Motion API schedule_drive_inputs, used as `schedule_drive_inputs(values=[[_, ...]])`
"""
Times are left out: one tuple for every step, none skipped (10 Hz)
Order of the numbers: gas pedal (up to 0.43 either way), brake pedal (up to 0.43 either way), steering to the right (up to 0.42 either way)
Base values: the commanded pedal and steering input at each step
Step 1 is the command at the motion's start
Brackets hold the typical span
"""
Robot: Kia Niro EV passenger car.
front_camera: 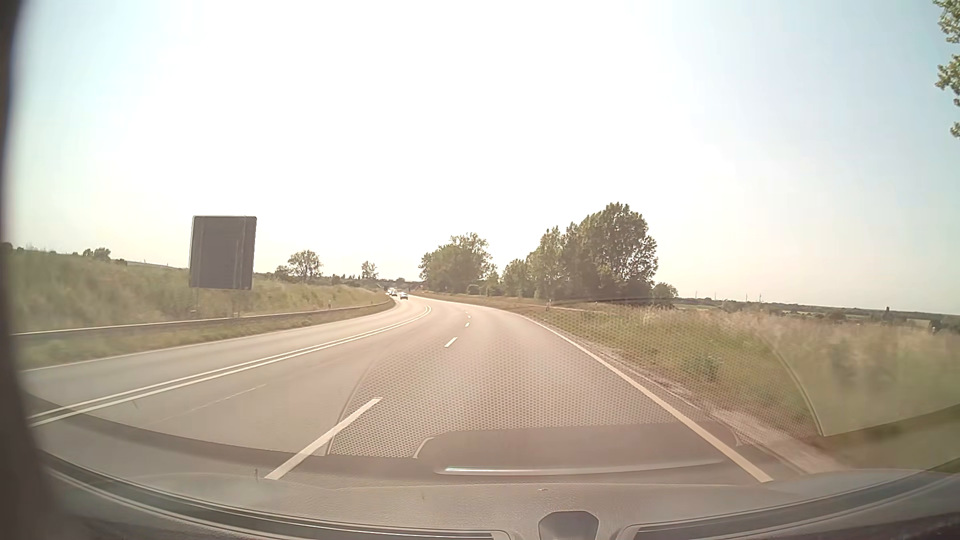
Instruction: Follow the waypoints while adhering to traffic rules and regulations
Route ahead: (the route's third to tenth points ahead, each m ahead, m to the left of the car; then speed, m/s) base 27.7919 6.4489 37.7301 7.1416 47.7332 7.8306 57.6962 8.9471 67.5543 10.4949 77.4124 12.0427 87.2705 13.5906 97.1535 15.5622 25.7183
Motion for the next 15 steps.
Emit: schedule_drive_inputs(values=[[0.449,0.006,-0.009],[0.449,0.006,-0.009],[0.449,0.006,-0.009],[0.449,0.006,-0.009],[0.449,0.006,-0.009],[0.449,0.006,-0.011],[0.449,0.006,-0.012],[0.449,0.006,-0.014],[0.449,0.006,-0.015],[0.461,0.006,-0.015],[0.461,0.006,-0.015],[0.461,0.006,-0.014],[0.461,0.006,-0.012],[0.461,0.006,-0.011],[0.461,0.006,-0.010]])
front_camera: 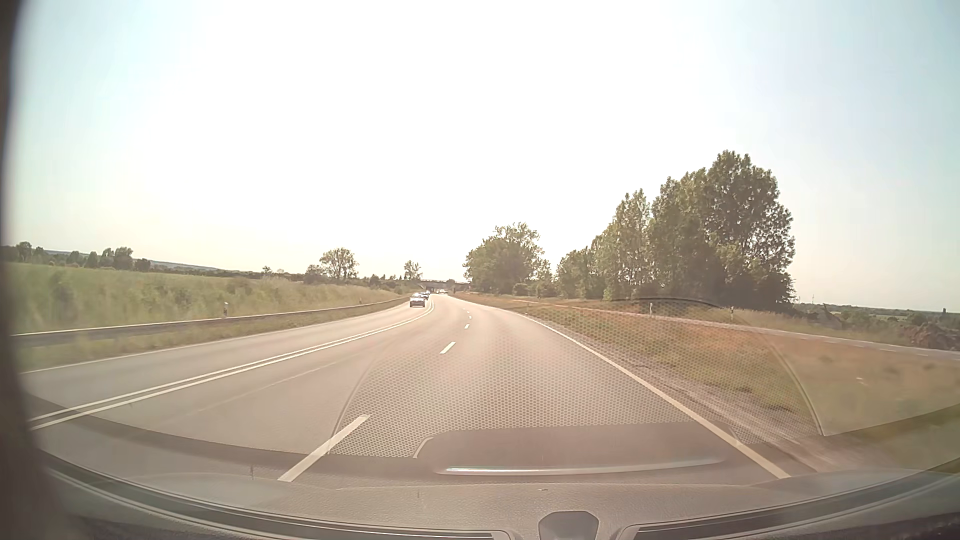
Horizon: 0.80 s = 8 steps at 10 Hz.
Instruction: Follow the waypoints while adhering to traffic rules and regulations
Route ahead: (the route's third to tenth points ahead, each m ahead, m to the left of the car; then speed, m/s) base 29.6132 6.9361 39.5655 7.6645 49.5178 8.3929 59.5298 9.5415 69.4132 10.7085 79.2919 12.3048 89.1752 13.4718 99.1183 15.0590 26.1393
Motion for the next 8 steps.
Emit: schedule_drive_inputs(values=[[0.461,0.006,-0.010],[0.461,0.006,-0.010],[0.461,0.006,-0.009],[0.461,0.006,-0.009],[0.461,0.006,-0.009],[0.461,0.006,-0.009],[0.461,0.006,-0.011],[0.461,0.006,-0.011]])
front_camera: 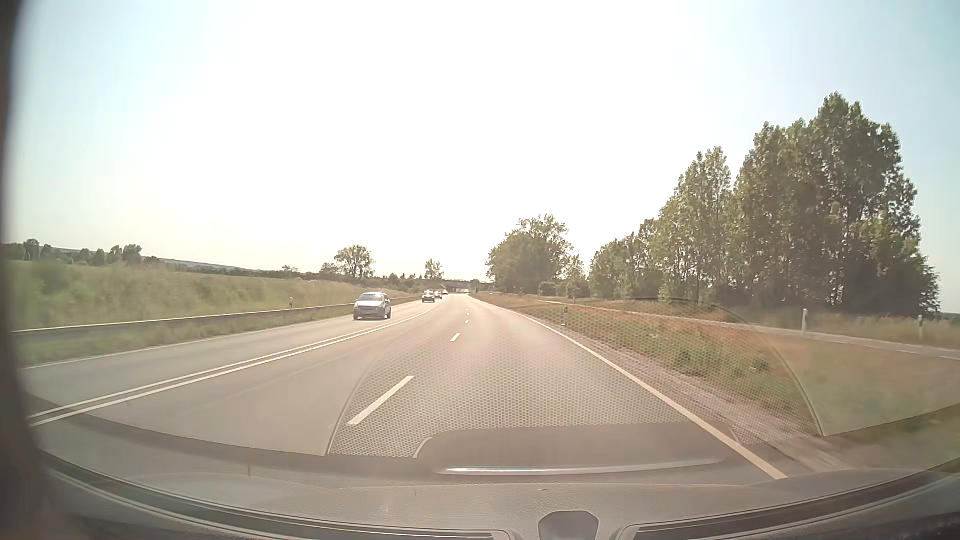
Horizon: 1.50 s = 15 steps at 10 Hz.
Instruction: Follow the waypoints while adhering to traffic rules and regulations
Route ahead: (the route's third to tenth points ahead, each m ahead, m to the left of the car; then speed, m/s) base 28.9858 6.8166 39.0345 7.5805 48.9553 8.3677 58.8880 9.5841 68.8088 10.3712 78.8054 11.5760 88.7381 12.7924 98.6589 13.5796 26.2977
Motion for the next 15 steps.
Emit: schedule_drive_inputs(values=[[0.461,0.006,-0.011],[0.461,0.006,-0.011],[0.461,0.006,-0.011],[0.461,0.006,-0.011],[0.461,0.006,-0.010],[0.461,0.006,-0.010],[0.461,0.006,-0.009],[0.461,0.006,-0.009],[0.461,0.006,-0.009],[0.461,0.006,-0.008],[0.461,0.006,-0.008],[0.461,0.006,-0.008],[0.461,0.006,-0.008],[0.461,0.006,-0.007],[0.461,0.006,-0.006]])
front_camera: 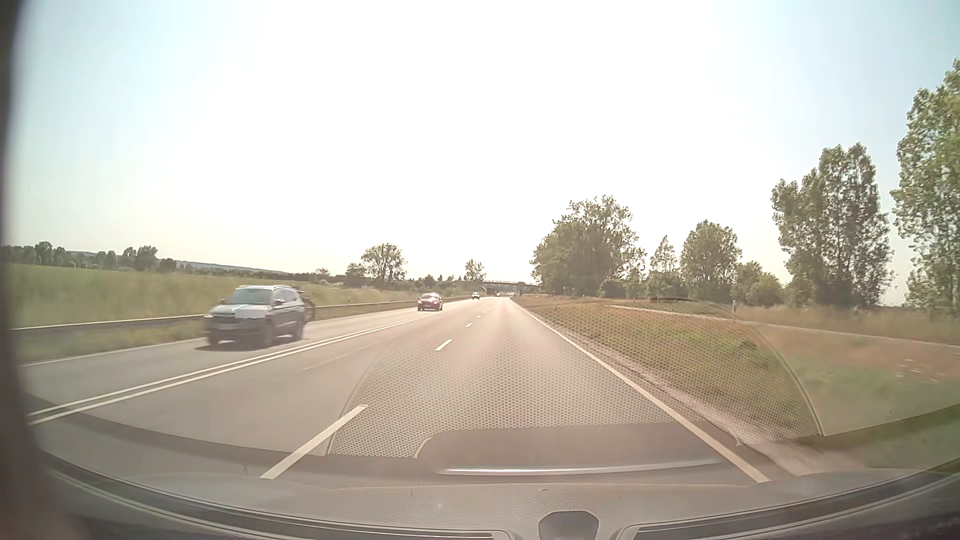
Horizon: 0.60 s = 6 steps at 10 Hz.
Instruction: Follow the waypoints while adhering to traffic rules and regulations
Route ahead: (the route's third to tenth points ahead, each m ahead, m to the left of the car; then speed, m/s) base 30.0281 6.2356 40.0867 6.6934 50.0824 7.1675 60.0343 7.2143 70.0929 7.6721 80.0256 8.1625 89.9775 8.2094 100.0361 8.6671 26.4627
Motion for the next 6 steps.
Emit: schedule_drive_inputs(values=[[0.461,0.006,-0.005],[0.461,0.006,-0.005],[0.461,0.006,-0.004],[0.461,0.006,-0.003],[0.461,0.006,-0.003],[0.461,0.006,-0.002]])
